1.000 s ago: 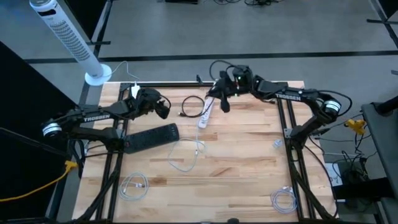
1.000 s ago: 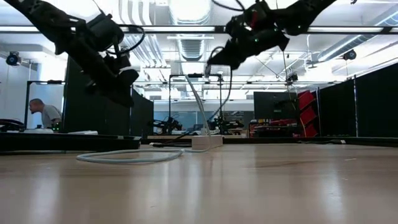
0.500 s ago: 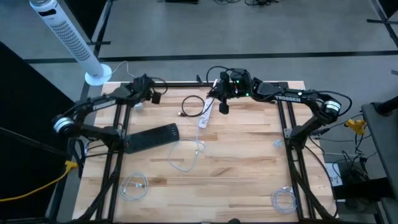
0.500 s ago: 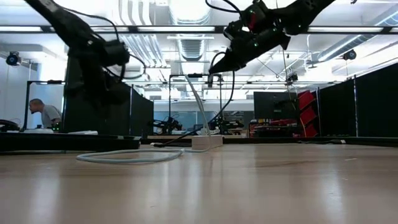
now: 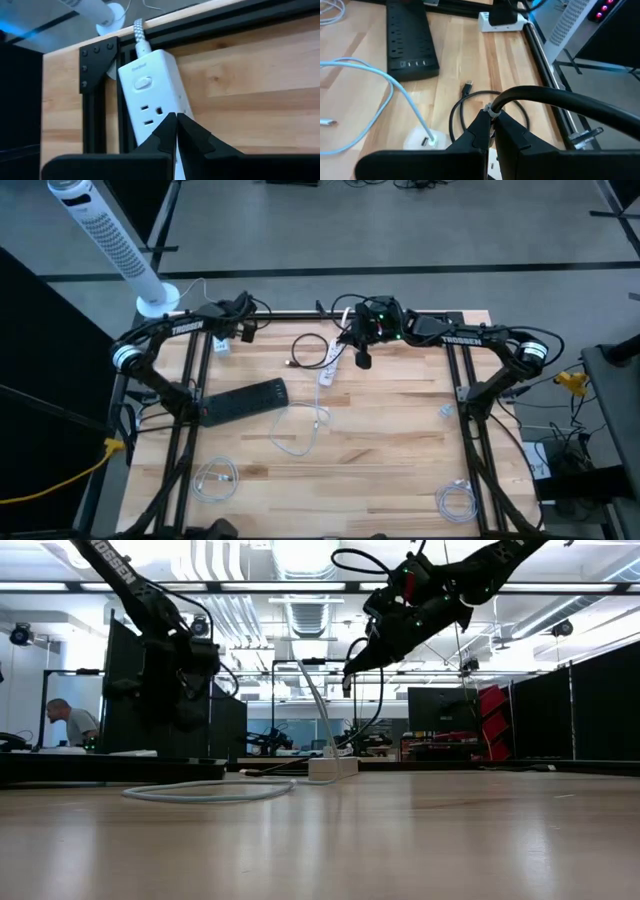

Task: Insert USB
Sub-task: Insert the left black USB cable into the left white outlet

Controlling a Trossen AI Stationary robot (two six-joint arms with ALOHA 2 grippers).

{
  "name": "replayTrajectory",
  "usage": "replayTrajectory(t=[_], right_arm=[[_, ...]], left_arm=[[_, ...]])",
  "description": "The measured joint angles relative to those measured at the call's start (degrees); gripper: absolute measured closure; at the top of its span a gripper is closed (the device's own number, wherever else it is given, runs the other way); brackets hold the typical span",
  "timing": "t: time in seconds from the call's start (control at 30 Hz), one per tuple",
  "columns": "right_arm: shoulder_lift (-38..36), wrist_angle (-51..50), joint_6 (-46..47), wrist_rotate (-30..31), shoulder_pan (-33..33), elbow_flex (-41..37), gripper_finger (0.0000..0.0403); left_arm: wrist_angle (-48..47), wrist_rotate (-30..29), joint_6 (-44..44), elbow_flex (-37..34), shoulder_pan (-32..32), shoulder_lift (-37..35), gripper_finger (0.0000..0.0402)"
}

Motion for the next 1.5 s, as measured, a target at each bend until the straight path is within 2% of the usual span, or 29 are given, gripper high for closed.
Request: replayTrajectory(t=[0.3,0.5,0.73,1.0,1.17,1.37,1.5], right_arm=[[-0.3,-1.2,-1.1,-0.1,0.0,-0.1,0.0402],[-0.4,-2.8,-3.6,-0.2,0.0,-0.1,0.0402],[-0.4,-3.9,-6.3,-0.3,0.0,-0.1,0.0402],[-0.4,-4.1,-6.5,-0.5,0.0,-1.5,0.0402],[-0.4,-4.1,-6.0,-0.7,0.0,-2.9,0.0402],[-0.4,-3.8,-5.5,-6.3,0.0,-3.5,0.0402],[-0.4,-3.7,-5.5,-6.7,0.0,-3.5,0.0402]], left_arm=[[-3.5,-0.3,0.3,2.2,0.0,1.0,0.0402],[-15.8,1.2,0.3,8.0,0.0,8.2,0.0402],[-32.9,-5.1,-3.4,15.8,0.1,16.0,0.0402],[-32.6,-6.1,-2.6,16.3,1.5,20.7,0.0402],[-27.1,-5.4,0.8,14.3,1.1,22.1,0.0401],[-21.9,-4.6,2.6,12.9,-2.8,21.9,0.0401],[-19.8,-4.6,2.6,13.0,-6.8,21.8,0.0401]])
